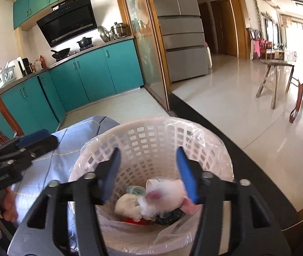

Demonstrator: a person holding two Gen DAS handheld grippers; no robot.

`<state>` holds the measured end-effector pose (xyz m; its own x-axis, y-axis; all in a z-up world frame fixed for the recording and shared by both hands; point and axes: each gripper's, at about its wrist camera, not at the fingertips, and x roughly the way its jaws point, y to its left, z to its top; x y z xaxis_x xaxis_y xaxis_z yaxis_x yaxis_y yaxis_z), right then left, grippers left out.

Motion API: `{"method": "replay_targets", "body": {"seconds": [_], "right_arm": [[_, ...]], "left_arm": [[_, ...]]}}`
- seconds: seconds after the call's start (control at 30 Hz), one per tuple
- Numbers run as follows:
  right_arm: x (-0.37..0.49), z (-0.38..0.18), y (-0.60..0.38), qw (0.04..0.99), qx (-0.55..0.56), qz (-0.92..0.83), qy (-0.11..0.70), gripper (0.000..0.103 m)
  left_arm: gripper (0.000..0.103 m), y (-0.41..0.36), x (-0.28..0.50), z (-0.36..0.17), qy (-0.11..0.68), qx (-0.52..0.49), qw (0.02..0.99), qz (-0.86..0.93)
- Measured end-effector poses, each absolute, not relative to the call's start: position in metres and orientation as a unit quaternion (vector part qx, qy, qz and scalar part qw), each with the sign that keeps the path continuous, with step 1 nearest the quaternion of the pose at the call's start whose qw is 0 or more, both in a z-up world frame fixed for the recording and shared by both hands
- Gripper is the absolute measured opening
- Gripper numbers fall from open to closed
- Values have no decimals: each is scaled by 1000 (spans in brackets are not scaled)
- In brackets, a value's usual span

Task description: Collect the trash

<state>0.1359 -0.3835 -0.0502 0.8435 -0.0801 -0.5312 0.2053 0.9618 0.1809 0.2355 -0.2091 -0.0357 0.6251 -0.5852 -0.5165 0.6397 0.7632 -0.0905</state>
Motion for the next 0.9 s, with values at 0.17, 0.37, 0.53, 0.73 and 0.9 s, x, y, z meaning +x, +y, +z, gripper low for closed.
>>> {"method": "replay_targets", "body": {"seconds": [0.17, 0.37, 0.53, 0.73, 0.9], "right_arm": [[127, -43, -371, 962, 96, -75, 246, 76], [72, -36, -334, 979, 95, -56, 169, 92], [21, -21, -301, 987, 88, -51, 127, 100], [-13, 8, -263, 994, 10, -55, 98, 100], [-27, 20, -250, 995, -3, -53, 88, 100]], "left_arm": [[87, -169, 219, -27, 240, 51, 934, -261], [99, -119, 164, -14, 167, 90, 973, -132], [100, -77, 113, 6, 141, 72, 985, -65], [100, -53, 63, 15, 134, 47, 989, -42], [100, -40, 34, 27, 123, 33, 991, -48]]}}
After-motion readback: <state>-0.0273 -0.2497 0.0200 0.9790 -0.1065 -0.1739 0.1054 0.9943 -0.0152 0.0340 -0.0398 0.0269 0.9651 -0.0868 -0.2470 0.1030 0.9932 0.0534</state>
